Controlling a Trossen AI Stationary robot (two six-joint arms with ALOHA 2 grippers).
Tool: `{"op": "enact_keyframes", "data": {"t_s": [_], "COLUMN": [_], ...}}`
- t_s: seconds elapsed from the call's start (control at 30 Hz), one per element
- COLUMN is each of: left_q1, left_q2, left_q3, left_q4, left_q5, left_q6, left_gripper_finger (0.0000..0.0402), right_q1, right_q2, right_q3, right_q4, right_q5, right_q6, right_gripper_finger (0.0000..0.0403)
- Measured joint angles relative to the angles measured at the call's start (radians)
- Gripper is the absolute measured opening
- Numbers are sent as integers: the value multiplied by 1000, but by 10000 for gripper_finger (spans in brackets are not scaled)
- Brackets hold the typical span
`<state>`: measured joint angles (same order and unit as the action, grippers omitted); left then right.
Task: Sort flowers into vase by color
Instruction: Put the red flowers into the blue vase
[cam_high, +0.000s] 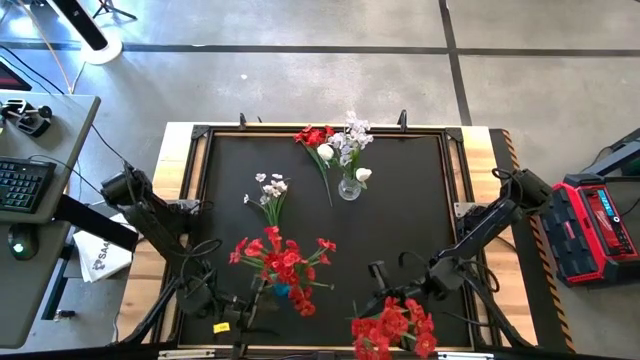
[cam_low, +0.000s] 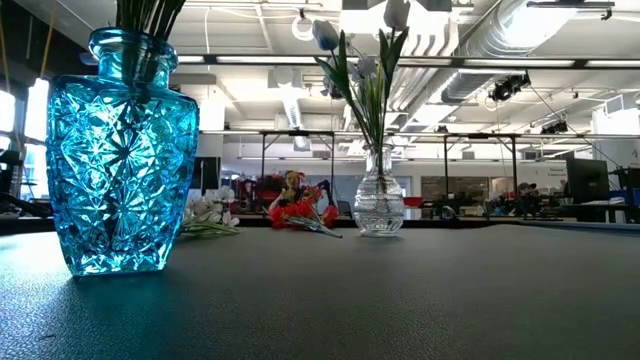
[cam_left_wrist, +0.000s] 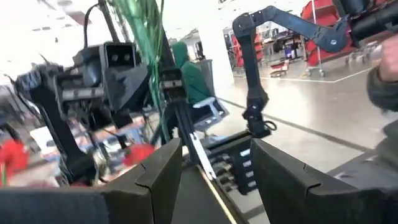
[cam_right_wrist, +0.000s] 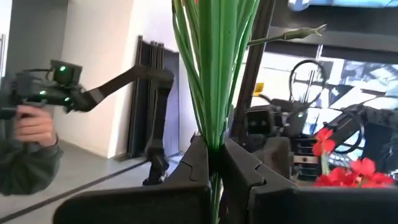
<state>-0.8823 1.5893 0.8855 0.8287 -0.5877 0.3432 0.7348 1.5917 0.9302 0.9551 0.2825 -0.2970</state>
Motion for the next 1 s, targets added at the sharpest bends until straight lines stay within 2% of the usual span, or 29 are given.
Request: {"op": "enact_keyframes", "data": {"t_s": [0.17,0.27,0.47,0.53,0.73,1.0], "left_q1": [11,12,39,59,113,165], "left_q2": [57,81,127,133,136,137], "left_q3": [105,170,263,279,309,337], "left_q4": [-4,-36,-77,-78,-76,-95], "left_q5": [-2,-14,-206,-229,-163,-107], "left_q6": [159,186,185,178,128,94], "left_gripper_finger": [176,176,176,177,191,235], "right_q1": [-36,-50,-62,-70,-94,-116], "right_q2": [0,0,0,0,0,0], "right_q3": [0,0,0,0,0,0], "right_q4": [56,86,106,101,74,36], "right_q5": [-8,-54,-105,-103,-103,-93], "right_q6": [-18,-18,-25,-25,-18,8], "right_gripper_finger": [0,0,0,0,0,0]}}
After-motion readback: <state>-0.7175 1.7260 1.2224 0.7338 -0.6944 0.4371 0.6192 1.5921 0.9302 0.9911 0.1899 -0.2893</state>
